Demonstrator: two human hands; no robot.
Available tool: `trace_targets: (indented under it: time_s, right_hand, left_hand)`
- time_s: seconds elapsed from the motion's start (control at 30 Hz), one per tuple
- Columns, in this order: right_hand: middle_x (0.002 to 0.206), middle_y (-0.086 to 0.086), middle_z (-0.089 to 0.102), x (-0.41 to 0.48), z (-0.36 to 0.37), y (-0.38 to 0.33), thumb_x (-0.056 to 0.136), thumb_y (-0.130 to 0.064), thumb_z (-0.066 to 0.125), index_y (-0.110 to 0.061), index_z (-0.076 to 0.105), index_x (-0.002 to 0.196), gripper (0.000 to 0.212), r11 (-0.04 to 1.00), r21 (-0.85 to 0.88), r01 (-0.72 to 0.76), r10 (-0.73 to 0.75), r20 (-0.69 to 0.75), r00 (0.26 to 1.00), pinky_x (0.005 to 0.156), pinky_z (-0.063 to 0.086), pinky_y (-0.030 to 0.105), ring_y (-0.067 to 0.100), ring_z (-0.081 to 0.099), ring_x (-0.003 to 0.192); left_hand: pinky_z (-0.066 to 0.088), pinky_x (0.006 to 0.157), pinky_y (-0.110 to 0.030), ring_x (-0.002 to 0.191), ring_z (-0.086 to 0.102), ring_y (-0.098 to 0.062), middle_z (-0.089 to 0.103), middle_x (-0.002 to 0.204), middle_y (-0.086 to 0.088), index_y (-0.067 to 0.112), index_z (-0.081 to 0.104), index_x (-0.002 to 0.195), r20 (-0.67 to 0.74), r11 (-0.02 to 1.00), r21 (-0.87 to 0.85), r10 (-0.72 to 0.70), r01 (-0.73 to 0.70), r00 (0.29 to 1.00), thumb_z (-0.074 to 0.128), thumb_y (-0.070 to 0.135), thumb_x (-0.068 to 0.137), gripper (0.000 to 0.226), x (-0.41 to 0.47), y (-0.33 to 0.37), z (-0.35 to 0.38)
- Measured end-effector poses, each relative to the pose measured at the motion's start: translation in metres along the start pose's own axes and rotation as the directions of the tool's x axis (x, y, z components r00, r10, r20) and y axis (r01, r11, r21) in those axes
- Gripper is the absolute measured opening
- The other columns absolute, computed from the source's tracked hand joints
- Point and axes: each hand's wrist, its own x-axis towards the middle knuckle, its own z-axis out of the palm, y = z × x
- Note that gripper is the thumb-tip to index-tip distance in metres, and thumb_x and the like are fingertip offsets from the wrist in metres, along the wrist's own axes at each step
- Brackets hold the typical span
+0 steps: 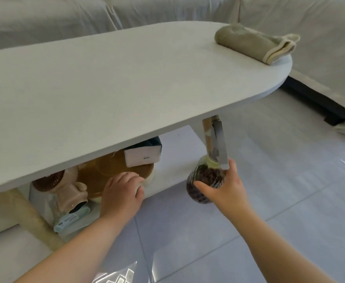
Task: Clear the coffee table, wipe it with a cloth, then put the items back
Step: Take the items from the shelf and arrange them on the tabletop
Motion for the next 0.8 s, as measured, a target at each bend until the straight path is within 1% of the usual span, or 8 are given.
trace_targets:
  time_s: [0.1, 0.2, 0.27, 0.37, 0.43, 0.6, 0.7, 0.8]
  right_hand:
    - [0.087, -0.034, 0.041, -0.013, -0.02, -0.007, 0.062, -0.029, 0.077, -0.044, 0.03, 0.108, 0.068, 0.999, -0.052, 0.001, -0.001, -0.004, 1.0, 0.05, 0.039, 0.005, -0.021, 0.049, 0.074]
    - [0.088, -0.025, 0.046, -0.028, -0.049, -0.015, 0.059, -0.033, 0.079, -0.033, 0.037, 0.118, 0.073, 0.994, -0.101, -0.043, 0.042, -0.012, 0.999, 0.071, 0.038, 0.017, 0.001, 0.048, 0.082]
    - [0.095, -0.014, 0.051, -0.036, -0.072, -0.027, 0.057, -0.03, 0.081, -0.028, 0.039, 0.121, 0.077, 0.991, -0.121, -0.057, 0.054, -0.024, 0.998, 0.081, 0.038, 0.027, 0.012, 0.049, 0.093]
    - [0.095, -0.015, 0.058, -0.049, -0.111, -0.058, 0.052, -0.025, 0.083, -0.036, 0.046, 0.107, 0.068, 0.99, -0.142, 0.023, -0.026, -0.021, 0.999, 0.084, 0.044, 0.033, 0.009, 0.057, 0.09]
    - [0.087, -0.018, 0.062, -0.054, -0.135, -0.087, 0.042, -0.036, 0.085, -0.047, 0.048, 0.091, 0.062, 0.988, -0.133, 0.078, -0.08, -0.008, 0.997, 0.083, 0.047, 0.032, 0.002, 0.059, 0.084]
    - [0.089, -0.042, 0.061, -0.037, -0.182, -0.16, 0.022, -0.052, 0.081, -0.054, 0.05, 0.091, 0.075, 0.967, -0.106, 0.231, -0.229, 0.026, 0.973, 0.059, 0.047, 0.007, -0.019, 0.059, 0.082]
    - [0.087, -0.043, 0.06, -0.015, -0.188, -0.199, 0.021, -0.06, 0.076, -0.063, 0.047, 0.087, 0.072, 0.947, -0.125, 0.295, -0.297, 0.003, 0.955, 0.068, 0.046, 0.016, -0.015, 0.061, 0.082]
    - [0.091, -0.026, 0.067, 0.018, -0.183, -0.23, 0.026, -0.062, 0.074, -0.056, 0.048, 0.089, 0.068, 0.931, -0.117, 0.345, -0.35, -0.03, 0.936, 0.082, 0.049, 0.033, -0.001, 0.065, 0.086]
  left_hand:
    - [0.041, 0.09, -0.029, 0.103, 0.058, -0.024, 0.068, 0.104, -0.007, 0.008, 0.067, 0.097, -0.097, 0.993, -0.098, 0.06, -0.07, 0.993, 0.047, 0.012, 0.085, 0.024, -0.002, 0.021, -0.019]
    - [0.05, 0.075, -0.022, 0.088, 0.062, -0.011, 0.072, 0.086, -0.001, 0.014, 0.07, 0.085, -0.073, 0.915, -0.149, 0.368, -0.375, 0.927, 0.046, 0.022, 0.077, 0.026, -0.011, 0.056, -0.05]
    - [0.048, 0.078, -0.019, 0.087, 0.06, -0.006, 0.072, 0.085, 0.003, 0.018, 0.069, 0.086, -0.105, 0.823, -0.163, 0.534, -0.544, 0.839, 0.051, 0.02, 0.076, 0.021, -0.016, 0.077, -0.068]
    - [0.045, 0.083, -0.021, 0.094, 0.055, -0.006, 0.07, 0.09, 0.003, 0.021, 0.061, 0.093, -0.284, 0.717, -0.23, 0.598, -0.658, 0.75, 0.05, 0.018, 0.081, 0.016, -0.017, 0.109, -0.097]
    - [0.047, 0.082, -0.02, 0.095, 0.056, -0.006, 0.065, 0.095, 0.007, 0.022, 0.056, 0.094, -0.4, 0.674, -0.272, 0.569, -0.686, 0.718, 0.048, 0.018, 0.084, 0.013, -0.015, 0.125, -0.117]
    - [0.044, 0.086, -0.022, 0.096, 0.056, -0.01, 0.07, 0.094, 0.001, 0.018, 0.06, 0.093, -0.502, 0.725, -0.199, 0.503, -0.66, 0.704, 0.043, 0.019, 0.087, 0.018, 0.007, 0.135, -0.165]
    - [0.042, 0.089, -0.022, 0.097, 0.062, -0.015, 0.072, 0.095, -0.004, 0.013, 0.068, 0.089, -0.443, 0.889, -0.122, 0.349, -0.441, 0.826, 0.046, 0.017, 0.085, 0.023, 0.034, 0.124, -0.185]
    - [0.034, 0.091, -0.023, 0.098, 0.049, -0.006, 0.065, 0.109, 0.002, 0.02, 0.066, 0.096, -0.391, 0.926, -0.293, 0.109, -0.237, 0.914, 0.049, 0.014, 0.088, 0.02, 0.059, 0.102, -0.199]
